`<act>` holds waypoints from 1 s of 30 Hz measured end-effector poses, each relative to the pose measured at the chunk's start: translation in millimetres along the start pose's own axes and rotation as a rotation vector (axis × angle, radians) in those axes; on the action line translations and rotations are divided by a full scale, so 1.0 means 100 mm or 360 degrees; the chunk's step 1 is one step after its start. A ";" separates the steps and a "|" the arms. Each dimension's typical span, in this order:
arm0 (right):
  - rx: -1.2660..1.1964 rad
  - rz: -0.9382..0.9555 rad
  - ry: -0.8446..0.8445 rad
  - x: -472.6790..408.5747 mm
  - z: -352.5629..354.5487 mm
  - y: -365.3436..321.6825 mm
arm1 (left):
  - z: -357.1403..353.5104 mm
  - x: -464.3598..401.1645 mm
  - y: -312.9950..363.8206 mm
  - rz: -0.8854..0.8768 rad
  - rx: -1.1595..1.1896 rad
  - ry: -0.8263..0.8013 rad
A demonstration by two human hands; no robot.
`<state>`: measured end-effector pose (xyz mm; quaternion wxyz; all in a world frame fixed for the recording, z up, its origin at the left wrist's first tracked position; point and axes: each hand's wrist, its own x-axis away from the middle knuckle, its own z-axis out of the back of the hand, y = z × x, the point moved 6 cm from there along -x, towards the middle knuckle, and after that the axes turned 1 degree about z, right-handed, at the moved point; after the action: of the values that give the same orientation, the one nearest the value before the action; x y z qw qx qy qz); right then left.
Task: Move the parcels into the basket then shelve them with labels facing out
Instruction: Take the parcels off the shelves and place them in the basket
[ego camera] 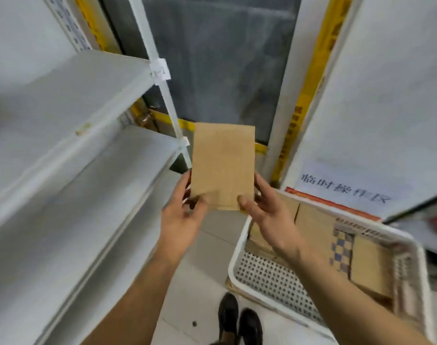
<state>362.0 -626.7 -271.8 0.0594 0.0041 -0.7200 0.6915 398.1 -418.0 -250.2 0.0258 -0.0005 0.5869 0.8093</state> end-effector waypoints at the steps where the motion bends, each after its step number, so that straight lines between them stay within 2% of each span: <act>1: 0.0004 -0.0055 0.0083 0.03 0.19 0.13 | -0.23 -0.07 -0.10 0.0036 0.0004 -0.0093; 8: 0.0007 -0.0308 0.0651 0.57 1.28 0.84 | -1.72 -0.08 -0.58 0.0181 0.0009 -0.0749; 16: 0.0005 -0.0545 0.1081 1.32 2.31 1.35 | -3.12 0.43 -0.81 0.0290 -0.0102 -0.1271; 24: -0.0022 -0.0688 0.1218 1.63 3.20 1.93 | -4.21 0.83 -1.12 0.0313 -0.0311 -0.1391; 30: -0.0072 -0.0854 0.1111 1.60 3.58 2.50 | -4.69 0.95 -1.53 0.0455 -0.0449 -0.1373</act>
<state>152.7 -960.5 -519.2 0.4766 -0.0444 -0.6451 0.5956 295.7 -812.3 -544.2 0.1552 0.4129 0.4012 0.8028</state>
